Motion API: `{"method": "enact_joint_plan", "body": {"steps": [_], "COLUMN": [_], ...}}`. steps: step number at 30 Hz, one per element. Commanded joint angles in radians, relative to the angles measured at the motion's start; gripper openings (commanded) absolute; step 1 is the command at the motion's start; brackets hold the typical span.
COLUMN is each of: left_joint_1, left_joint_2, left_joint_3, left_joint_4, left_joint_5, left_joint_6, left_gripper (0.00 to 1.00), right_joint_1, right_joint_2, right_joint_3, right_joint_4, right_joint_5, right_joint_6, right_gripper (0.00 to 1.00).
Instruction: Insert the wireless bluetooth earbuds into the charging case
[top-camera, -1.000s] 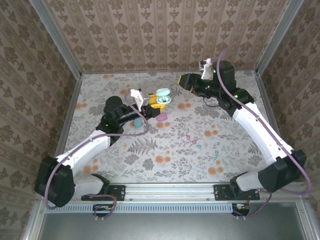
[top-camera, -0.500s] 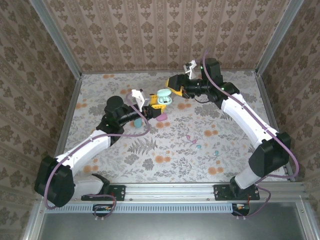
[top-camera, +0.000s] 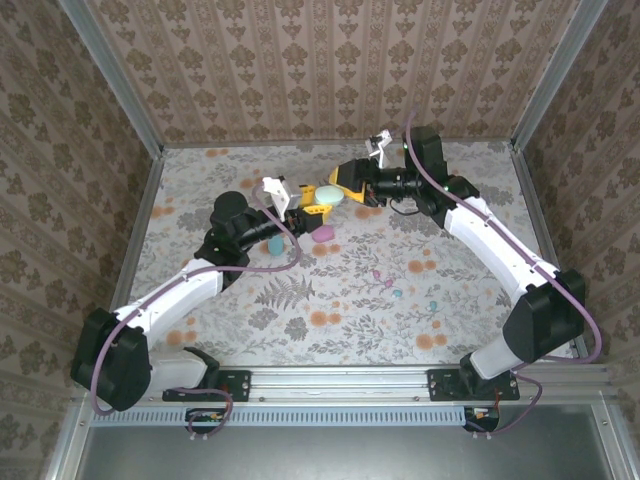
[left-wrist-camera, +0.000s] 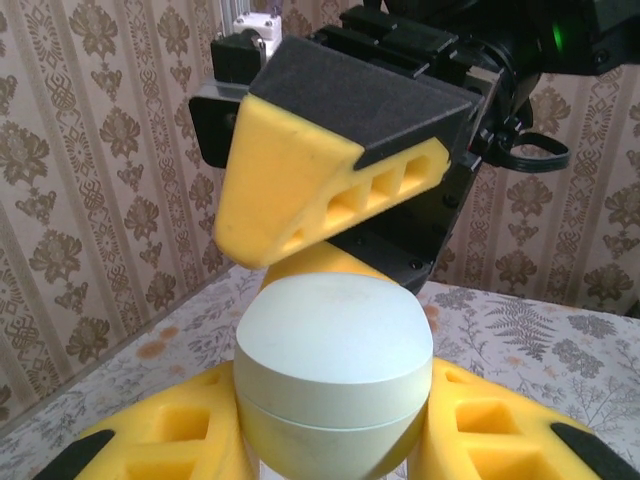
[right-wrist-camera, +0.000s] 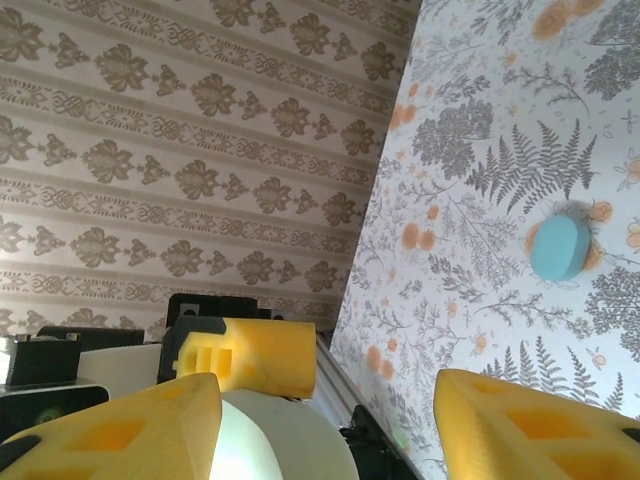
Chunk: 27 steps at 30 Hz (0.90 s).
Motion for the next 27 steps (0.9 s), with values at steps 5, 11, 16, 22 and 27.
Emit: {"method": "enact_joint_plan", "body": {"steps": [5,11,16,22,27], "left_joint_1": [-0.003,-0.003,-0.003,-0.003,-0.003], "left_joint_2": [0.011,0.023,0.022,0.025,0.024], "left_joint_3": [0.020,0.022,0.021,0.022,0.024], "left_joint_4": [0.075,0.091,0.091,0.093,0.094], "left_joint_5": [-0.037,-0.027,-0.029,-0.027,-0.023], "left_joint_6": [-0.029,-0.042,-0.043,-0.045,-0.047], "left_gripper": [0.31,0.31,0.31,0.31,0.31], "right_joint_1": [0.003,0.003,0.003,0.004,0.003], "right_joint_2": [-0.044,-0.033,-0.027,-0.025,-0.021], "right_joint_3": [-0.065,-0.089,-0.103,-0.115,-0.120], "right_joint_4": [0.159,0.234,0.290,0.301,0.308], "right_joint_5": [-0.120,-0.178,-0.216,-0.237,-0.239], "right_joint_6": [0.118,0.182,0.219,0.224,0.225], "right_gripper": [0.61,0.58,0.55,0.51,0.41]}}
